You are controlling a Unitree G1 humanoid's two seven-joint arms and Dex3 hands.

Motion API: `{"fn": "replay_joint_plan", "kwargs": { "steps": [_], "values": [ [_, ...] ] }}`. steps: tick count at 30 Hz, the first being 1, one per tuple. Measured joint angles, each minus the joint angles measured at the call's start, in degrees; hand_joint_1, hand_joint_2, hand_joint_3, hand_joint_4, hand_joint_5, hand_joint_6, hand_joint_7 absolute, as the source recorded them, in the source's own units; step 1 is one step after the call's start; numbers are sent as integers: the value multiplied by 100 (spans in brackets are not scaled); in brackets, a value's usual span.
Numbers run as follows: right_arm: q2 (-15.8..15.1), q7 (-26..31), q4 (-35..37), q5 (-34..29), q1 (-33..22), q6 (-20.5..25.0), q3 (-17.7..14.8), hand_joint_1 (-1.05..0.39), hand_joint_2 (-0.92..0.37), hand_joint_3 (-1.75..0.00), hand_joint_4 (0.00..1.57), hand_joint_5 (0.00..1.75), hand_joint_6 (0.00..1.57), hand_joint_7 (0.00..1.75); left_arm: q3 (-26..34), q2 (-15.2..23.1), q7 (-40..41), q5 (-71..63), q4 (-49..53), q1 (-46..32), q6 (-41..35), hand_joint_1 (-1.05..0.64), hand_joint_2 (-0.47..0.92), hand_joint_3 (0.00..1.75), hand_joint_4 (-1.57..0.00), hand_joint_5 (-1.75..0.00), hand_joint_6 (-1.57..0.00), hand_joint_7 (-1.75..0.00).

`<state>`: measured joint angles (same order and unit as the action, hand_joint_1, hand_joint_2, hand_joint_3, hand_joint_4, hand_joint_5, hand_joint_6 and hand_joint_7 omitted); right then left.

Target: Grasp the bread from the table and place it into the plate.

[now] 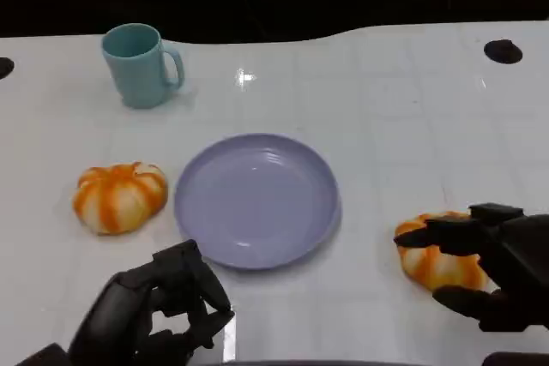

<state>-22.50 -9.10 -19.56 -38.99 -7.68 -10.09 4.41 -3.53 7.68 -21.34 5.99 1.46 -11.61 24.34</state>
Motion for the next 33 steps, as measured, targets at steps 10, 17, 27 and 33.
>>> {"fn": "replay_joint_plan", "kwargs": {
  "steps": [10,17,27,33],
  "values": [
    [-297,-923,-824,-716,3,889,13,-58,-78,0,0,38,29,0,-11,-2,0,-11,21,2,7,-52,92,33,-68,-175,-59,-157],
    [-305,-999,-435,-1129,329,1005,326,-60,-80,0,3,39,28,1,-37,-43,2,-31,139,52,69,-54,92,32,-68,-175,-59,-155],
    [-358,-765,942,-1463,982,918,774,-60,-82,-1,8,38,28,0,-57,-64,1,-29,142,57,69,-53,92,34,-67,-175,-59,-156],
    [-368,-560,1786,-1554,1404,913,1092,-60,-84,-1,15,31,31,1,-62,-64,1,-15,137,51,66,-53,92,34,-68,-175,-59,-156]
  ]
}}
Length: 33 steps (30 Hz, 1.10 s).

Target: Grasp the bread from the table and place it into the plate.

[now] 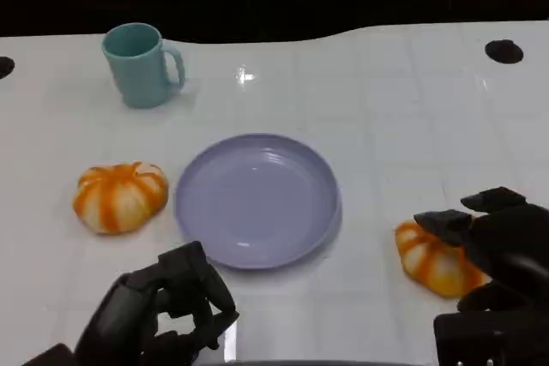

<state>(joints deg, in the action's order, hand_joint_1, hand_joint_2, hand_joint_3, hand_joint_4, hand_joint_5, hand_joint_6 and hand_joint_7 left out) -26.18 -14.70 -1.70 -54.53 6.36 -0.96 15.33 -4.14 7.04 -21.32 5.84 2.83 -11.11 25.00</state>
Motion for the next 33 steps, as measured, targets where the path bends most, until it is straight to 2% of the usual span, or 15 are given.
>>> {"fn": "replay_joint_plan", "kwargs": {
  "steps": [5,8,9,10,11,12,13,14,15,16,17,19,22,27,33],
  "values": [
    [14,213,666,-2,346,-12,276,-56,-86,0,26,21,37,1,-6,1,0,-1,-5,-2,-5,-54,92,33,-68,-175,-59,-155],
    [78,472,1128,43,546,-114,399,-38,-89,0,56,19,56,5,-10,-1,1,-2,-7,-1,-11,-53,92,33,-67,-175,-59,-155],
    [123,622,1328,95,624,-178,438,-31,-90,-1,70,24,64,7,-13,-2,1,-2,-9,0,-20,-53,92,33,-67,-175,-59,-155],
    [168,772,1506,165,697,-263,455,-23,-91,-3,82,40,76,7,-14,-2,1,-3,-12,-1,-27,-53,92,33,-67,-175,-59,-155],
    [208,916,1665,270,766,-347,458,-17,-92,-4,83,80,89,8,-16,-4,2,-5,-12,0,-29,-53,92,33,-67,-175,-59,-156],
    [240,1053,1826,384,841,-440,455,-12,-92,-10,91,123,112,16,-18,-6,4,-16,-13,1,-29,-54,92,33,-67,-175,-59,-156],
    [271,1212,2012,510,922,-556,453,-11,-91,-16,93,141,121,22,-20,-10,9,-32,-13,2,-28,-54,92,33,-67,-175,-59,-156],
    [291,1379,2201,603,998,-694,454,-11,-89,-25,91,157,121,39,-22,-13,12,-38,-13,3,-27,-54,92,34,-67,-175,-59,-156],
    [302,1535,2382,684,1083,-821,459,-11,-84,-37,91,165,111,71,-22,-15,14,-39,-13,2,-27,-54,92,34,-67,-175,-59,-156],
    [304,1683,2534,716,1156,-936,470,-11,-74,-54,91,171,94,117,-22,-17,16,-39,-14,2,-27,-53,92,34,-67,-175,-59,-156],
    [304,1864,2687,735,1223,-1055,488,-11,-70,-62,91,173,84,139,-23,-18,17,-41,-16,2,-28,-53,92,34,-67,-175,-59,-156],
    [307,2220,2958,745,1327,-1247,532,-10,-60,-75,92,174,73,165,-22,-19,18,-41,-16,0,-28,-53,92,34,-67,-175,-59,-156],
    [312,2694,3257,775,1395,-1539,562,-9,-51,-91,89,175,68,173,-22,-21,18,-41,-14,2,-25,-54,92,34,-67,-175,-58,-156],
    [353,3068,3378,992,1421,-1700,479,-7,-42,-115,92,175,73,168,-33,-24,18,-39,-13,6,-25,-54,92,33,-68,-175,-59,-156],
    [520,3322,3180,1388,1540,-1937,294,-8,-35,-116,93,175,69,174,-43,-27,21,-41,-8,34,-26,-54,92,32,-69,-175,-60,-155]
  ]
}}
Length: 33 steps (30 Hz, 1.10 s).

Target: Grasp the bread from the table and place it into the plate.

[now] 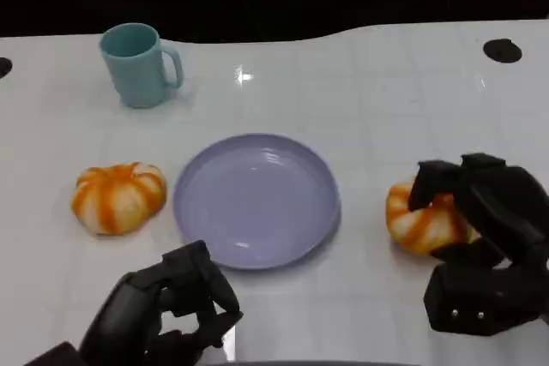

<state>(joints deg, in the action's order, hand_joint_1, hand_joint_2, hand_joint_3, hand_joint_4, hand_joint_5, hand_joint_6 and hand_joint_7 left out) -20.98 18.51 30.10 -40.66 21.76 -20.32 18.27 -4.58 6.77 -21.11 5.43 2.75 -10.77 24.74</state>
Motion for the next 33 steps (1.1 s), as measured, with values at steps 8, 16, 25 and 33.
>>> {"fn": "replay_joint_plan", "kwargs": {
  "steps": [8,16,25,33],
  "values": [
    [415,-303,-461,490,202,-95,-45,-9,-30,-128,94,175,70,175,-17,-5,0,3,2,10,1,-52,92,33,-68,-175,-59,-155],
    [1001,-691,-408,520,611,13,140,-13,-30,-132,95,175,71,175,-45,-3,0,2,-28,-19,-5,-53,92,34,-67,-175,-59,-155],
    [1716,-569,760,459,1282,-64,541,-12,-31,-131,95,175,72,175,-64,9,5,-29,-111,-61,-27,-52,92,31,-69,-175,-60,-155],
    [2169,-227,2106,435,1921,-110,666,-12,-37,-124,90,175,76,151,-107,8,5,-150,-87,-57,3,-53,92,30,-71,-175,-61,-152]
  ]
}}
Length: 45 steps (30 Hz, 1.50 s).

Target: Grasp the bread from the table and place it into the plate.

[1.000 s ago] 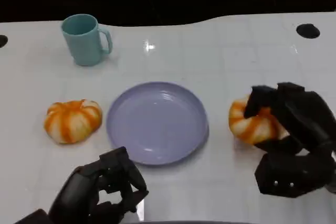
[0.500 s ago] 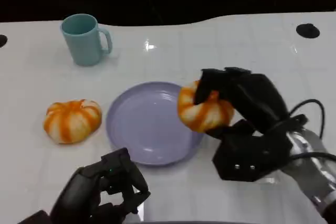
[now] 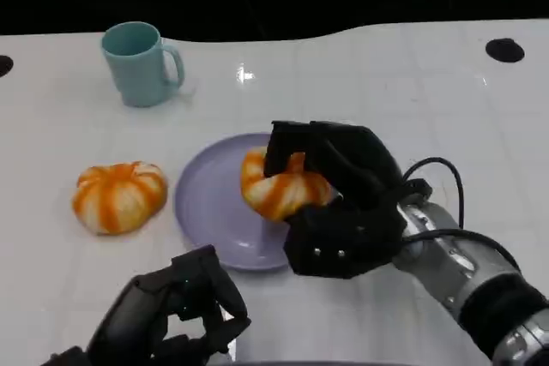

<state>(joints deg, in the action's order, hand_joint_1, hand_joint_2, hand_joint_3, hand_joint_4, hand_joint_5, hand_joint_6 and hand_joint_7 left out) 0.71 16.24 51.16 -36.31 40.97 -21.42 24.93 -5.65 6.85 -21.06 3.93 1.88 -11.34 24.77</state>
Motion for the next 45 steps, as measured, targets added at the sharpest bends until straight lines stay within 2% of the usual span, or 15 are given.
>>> {"fn": "replay_joint_plan", "kwargs": {
  "steps": [1,3,4,5,6,8,11,14,19,26,31,35,40,45],
  "values": [
    [43,14,116,3,59,12,1,-12,-38,-123,90,175,77,145,-2,-3,0,-7,4,0,16,-53,92,30,-71,-175,-61,-152],
    [120,8,285,23,156,86,0,-16,-50,-89,76,165,83,82,-4,-4,0,-24,8,1,34,-53,92,30,-71,-175,-61,-152],
    [160,-37,352,52,196,160,0,-20,-57,-72,70,148,83,57,-5,-5,0,-31,8,1,35,-53,92,30,-71,-175,-61,-153],
    [194,-128,403,66,237,262,0,-24,-64,-59,66,134,83,40,-7,-7,0,-36,8,1,35,-53,92,30,-71,-175,-61,-153],
    [215,-236,426,67,267,341,6,-28,-71,-45,59,110,80,24,-10,-9,0,-36,8,1,35,-53,92,30,-71,-175,-61,-153],
    [216,-417,432,54,319,434,75,-41,-85,-25,34,65,60,6,-13,-15,2,-38,7,1,35,-53,92,30,-71,-175,-62,-153],
    [157,-716,367,-44,356,467,254,-54,-91,-19,15,44,41,1,-17,-18,8,-48,-8,0,34,-52,92,30,-70,-175,-61,-153],
    [60,-1029,139,-56,347,568,370,-62,-92,-20,2,46,32,0,-18,-18,11,-48,-21,-3,30,-52,92,30,-70,-175,-61,-153],
    [-181,-1396,-501,-49,230,739,417,-66,-92,-26,0,43,27,0,-35,-20,13,-48,-42,-3,6,-52,92,31,-70,-175,-61,-153],
    [-681,-1998,-1810,54,-431,869,385,-68,-92,-27,0,43,28,1,-41,-19,49,-99,-43,-2,3,-54,92,32,-70,-175,-61,-153],
    [-1041,-2278,-2833,276,-968,831,156,-67,-92,-25,0,55,32,2,-38,-28,61,-101,-43,-4,-2,-55,92,33,-70,-175,-60,-153],
    [-1349,-2275,-3509,441,-1481,570,-80,-64,-92,-27,0,60,33,2,-32,-32,61,-86,-44,-8,-11,-55,92,33,-70,-175,-60,-153],
    [-1661,-2256,-4092,563,-2126,344,-390,-61,-92,-24,9,67,38,4,-7,-34,61,-85,-42,-2,-14,-56,92,33,-70,-175,-60,-154],
    [-1862,-2086,-4541,746,-2784,-38,-739,-50,-92,-16,18,75,47,9,12,-36,61,-94,-34,7,-6,-56,92,34,-69,-175,-60,-155]
  ]
}}
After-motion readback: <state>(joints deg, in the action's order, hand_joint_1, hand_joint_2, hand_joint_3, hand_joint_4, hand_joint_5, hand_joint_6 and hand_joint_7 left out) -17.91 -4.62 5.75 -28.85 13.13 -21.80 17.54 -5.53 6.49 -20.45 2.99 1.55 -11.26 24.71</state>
